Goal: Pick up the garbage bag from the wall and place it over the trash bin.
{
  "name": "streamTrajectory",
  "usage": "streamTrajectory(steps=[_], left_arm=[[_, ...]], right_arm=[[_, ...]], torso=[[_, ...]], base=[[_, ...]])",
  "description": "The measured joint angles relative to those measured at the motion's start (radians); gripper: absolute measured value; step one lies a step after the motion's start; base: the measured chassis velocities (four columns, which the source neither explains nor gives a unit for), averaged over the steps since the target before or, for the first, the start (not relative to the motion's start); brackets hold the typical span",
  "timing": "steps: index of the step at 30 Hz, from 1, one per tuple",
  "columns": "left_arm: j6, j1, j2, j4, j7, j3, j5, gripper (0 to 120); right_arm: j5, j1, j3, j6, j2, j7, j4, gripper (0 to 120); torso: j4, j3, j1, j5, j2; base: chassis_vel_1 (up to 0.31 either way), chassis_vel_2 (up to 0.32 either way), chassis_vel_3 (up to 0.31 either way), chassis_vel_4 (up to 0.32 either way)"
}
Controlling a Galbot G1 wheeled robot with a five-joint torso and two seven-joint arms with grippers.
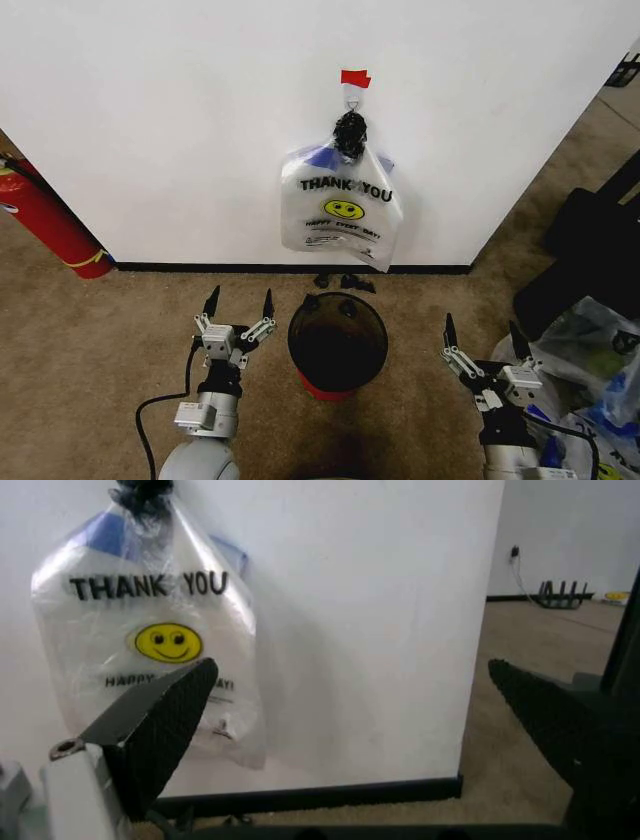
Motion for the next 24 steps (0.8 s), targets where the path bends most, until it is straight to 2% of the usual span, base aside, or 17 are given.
streamTrajectory(steps=[24], left_arm=[[-0.024, 0.012, 0.002, -0.004, -0.011, -0.024, -0.013, 100]], right_arm=[[0.015, -0.003, 0.007, -0.003, -0.002, -0.012, 0.003, 100]], torso=[[0.0, 0.0, 0.0, -0.0001, 0.0]], base=[[0.0, 0.0, 0.0, 0.0]])
